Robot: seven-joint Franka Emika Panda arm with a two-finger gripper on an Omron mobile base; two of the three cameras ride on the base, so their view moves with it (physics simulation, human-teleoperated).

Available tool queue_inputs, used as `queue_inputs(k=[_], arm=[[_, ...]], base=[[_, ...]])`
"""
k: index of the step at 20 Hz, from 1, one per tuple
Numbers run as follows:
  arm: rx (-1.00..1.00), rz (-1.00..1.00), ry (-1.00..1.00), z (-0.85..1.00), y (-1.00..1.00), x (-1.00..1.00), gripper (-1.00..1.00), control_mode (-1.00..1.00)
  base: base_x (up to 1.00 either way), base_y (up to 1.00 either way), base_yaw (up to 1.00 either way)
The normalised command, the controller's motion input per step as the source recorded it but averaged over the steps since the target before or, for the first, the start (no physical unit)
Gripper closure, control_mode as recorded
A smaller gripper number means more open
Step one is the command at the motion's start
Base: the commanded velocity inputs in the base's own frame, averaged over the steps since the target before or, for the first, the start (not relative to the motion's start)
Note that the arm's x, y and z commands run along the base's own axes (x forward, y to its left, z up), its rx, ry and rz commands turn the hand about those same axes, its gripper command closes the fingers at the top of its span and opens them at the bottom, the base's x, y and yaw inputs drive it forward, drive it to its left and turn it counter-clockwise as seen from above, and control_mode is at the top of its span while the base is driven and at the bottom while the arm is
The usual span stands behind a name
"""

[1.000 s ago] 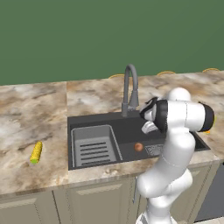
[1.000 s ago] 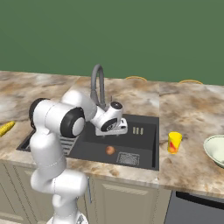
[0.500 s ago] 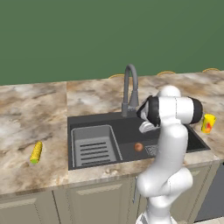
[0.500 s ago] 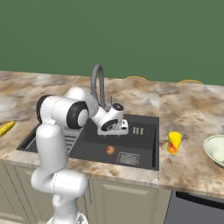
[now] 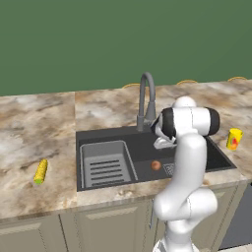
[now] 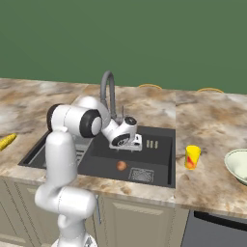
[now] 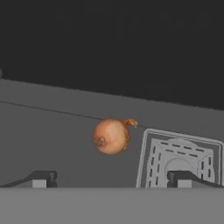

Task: Remove the onion and corn from the sink. Then move the bowl and cup from the counter to the sink for washing.

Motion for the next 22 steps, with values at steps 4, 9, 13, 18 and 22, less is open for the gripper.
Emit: queue_inputs(k=[4, 9, 13, 18, 22], arm=[[0.02, -0.1, 0.0, -0.21, 0.0, 0.06, -1.0, -1.0], [0.03, -0.1, 0.0, -0.17, 0.0, 0.05, -1.0, -1.0], [0.02, -0.06, 0.0, -0.19, 0.0, 0.06, -1.0, -1.0], [0.02, -0.01, 0.0, -0.21, 0.06, 0.06, -1.0, -1.0], [0.01, 0.0, 0.01, -0.22, 0.1, 0.09, -1.0, -1.0]], base=[[0.0, 0.0, 0.0], [0.0, 0.0, 0.0], [0.0, 0.0, 0.0], [0.0, 0.0, 0.0], [0.0, 0.0, 0.0]])
